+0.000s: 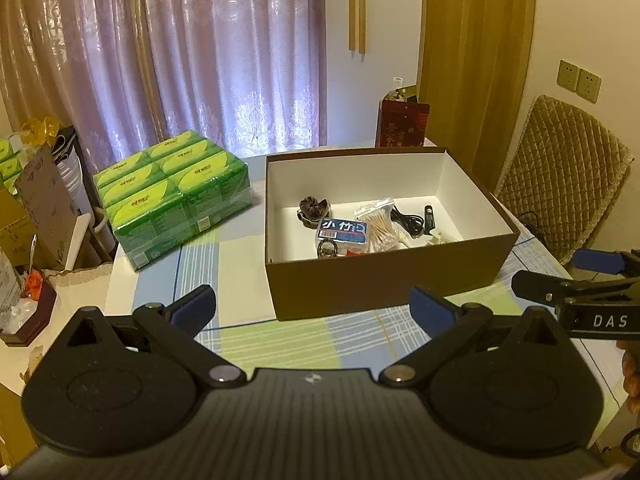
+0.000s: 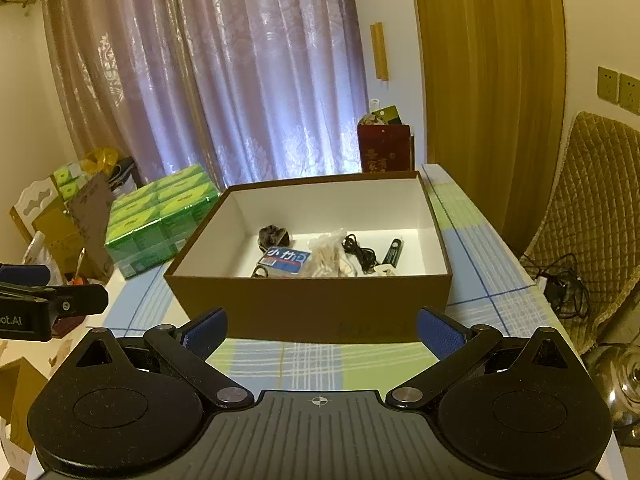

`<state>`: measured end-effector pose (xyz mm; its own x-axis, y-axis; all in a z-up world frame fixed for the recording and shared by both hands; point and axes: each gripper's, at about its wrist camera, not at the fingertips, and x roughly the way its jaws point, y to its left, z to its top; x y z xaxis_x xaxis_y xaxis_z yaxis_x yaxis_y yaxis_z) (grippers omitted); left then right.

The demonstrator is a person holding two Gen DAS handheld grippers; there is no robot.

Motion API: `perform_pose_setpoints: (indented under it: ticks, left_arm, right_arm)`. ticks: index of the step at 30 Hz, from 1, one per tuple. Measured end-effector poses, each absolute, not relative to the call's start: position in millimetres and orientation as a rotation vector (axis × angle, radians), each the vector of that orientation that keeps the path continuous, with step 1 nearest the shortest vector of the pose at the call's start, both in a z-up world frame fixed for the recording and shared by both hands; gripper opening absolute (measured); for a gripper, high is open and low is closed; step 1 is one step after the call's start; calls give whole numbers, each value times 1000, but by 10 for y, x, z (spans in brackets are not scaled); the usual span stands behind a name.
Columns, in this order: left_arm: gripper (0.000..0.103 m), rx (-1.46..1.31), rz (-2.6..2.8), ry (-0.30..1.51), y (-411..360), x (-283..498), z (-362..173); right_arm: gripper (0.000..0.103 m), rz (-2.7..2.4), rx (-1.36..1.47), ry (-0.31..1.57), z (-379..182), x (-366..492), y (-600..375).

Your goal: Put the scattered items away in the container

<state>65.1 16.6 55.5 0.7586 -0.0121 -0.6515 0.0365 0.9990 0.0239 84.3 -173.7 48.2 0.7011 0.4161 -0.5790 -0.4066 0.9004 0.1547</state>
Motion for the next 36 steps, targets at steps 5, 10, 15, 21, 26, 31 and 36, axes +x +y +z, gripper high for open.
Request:
perform_pose_setpoints:
  ticks: [5,10,15,21,26,31,36]
  left_arm:
    - [102,30,-43,710,188,544,576]
    - [102,35,-49,716,200,463,608]
    - [102,27,-55,728,225,402,625]
    - [102,30,-64,720,242,314,656]
    - [102,37,-71,713,238,264,677]
    - [102,50,-76,714,218,220,670]
    - [102,55,-80,715,202,182,648]
  right_arm:
    - [103,444,16,636,519,696,-1723]
    - [103,438,9,630,555,584,-1690]
    - [103,435,2,622,587,493,-1664]
    - [103,428,-5,609,616,402,-1635]
    - [103,423,-11,603,625,342,-1623]
    - [103,414,-17,605,628,277,-1622]
    - [103,407,-22,604,608,206,-1634]
